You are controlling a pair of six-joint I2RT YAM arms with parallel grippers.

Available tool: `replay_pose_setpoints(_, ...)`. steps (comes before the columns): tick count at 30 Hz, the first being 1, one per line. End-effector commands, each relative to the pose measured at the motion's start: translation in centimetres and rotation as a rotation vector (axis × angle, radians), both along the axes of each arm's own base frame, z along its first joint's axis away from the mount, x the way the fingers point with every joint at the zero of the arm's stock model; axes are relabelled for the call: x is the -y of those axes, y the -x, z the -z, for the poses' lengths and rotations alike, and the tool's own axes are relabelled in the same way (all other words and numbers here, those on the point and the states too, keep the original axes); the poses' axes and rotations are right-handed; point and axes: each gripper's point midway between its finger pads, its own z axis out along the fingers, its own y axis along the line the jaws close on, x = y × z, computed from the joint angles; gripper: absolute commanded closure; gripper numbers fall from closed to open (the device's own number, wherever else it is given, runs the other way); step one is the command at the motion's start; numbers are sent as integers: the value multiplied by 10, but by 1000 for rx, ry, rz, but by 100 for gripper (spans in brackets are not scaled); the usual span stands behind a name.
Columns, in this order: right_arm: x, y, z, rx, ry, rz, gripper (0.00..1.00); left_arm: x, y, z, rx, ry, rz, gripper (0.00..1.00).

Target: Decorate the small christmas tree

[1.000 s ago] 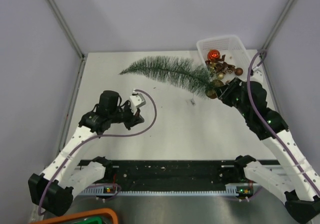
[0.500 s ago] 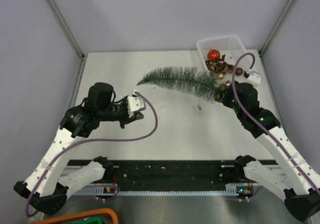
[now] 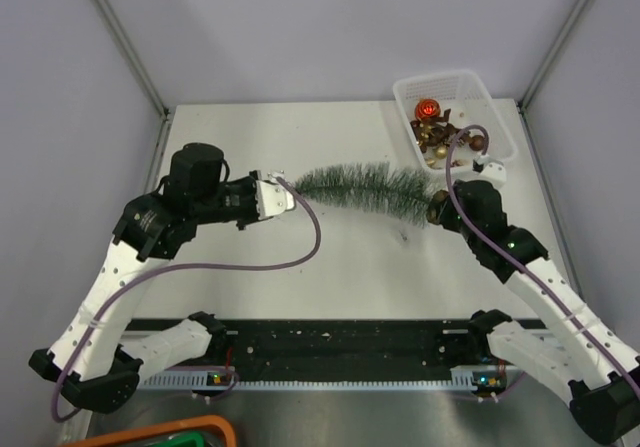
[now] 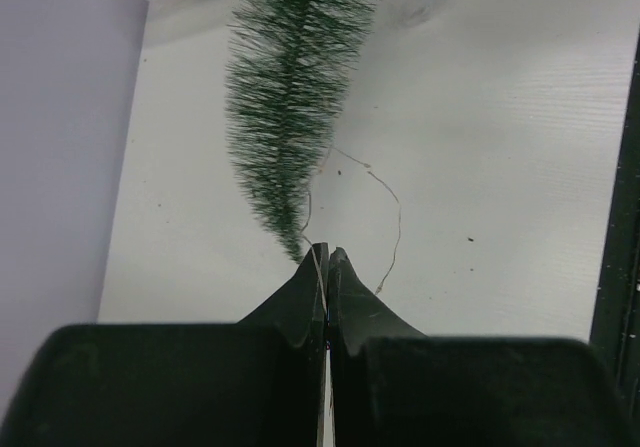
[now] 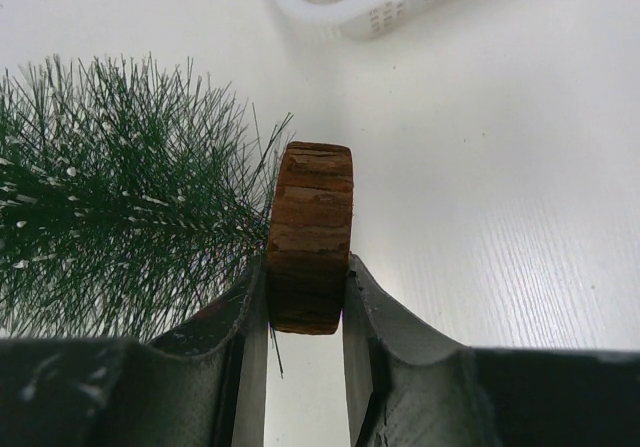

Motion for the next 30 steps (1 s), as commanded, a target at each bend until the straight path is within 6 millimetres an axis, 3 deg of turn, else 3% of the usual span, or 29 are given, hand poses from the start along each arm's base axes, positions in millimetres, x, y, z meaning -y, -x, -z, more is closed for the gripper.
replay_pose_setpoints(1, -11, 5, 0, 39, -34, -61, 100, -2, -26, -39, 211, -17, -20, 100)
replay_pose_setpoints(8, -44, 28, 8, 49, -24, -231, 100, -11, -62, -47, 410, -156, -40, 100)
replay_pose_setpoints(13, -53, 36, 5, 61, -21, -323, 100, -20, -82, -53, 590, -237, -69, 100)
replay_pose_setpoints(18, -54, 44, 2, 73, -13, -377, 100, -23, -89, -54, 772, -319, -31, 100)
replay_pose_setpoints(22, -73, 55, -13, 138, -75, -506, 100, -23, -99, -54, 775, -326, -67, 100)
replay_pose_setpoints(26, -94, 70, -28, 176, -141, -649, 100, -21, -115, -77, 894, -296, -132, 100)
replay_pose_setpoints(30, -112, 88, -53, 253, -223, -782, 100, -21, -121, -80, 882, -282, -157, 100)
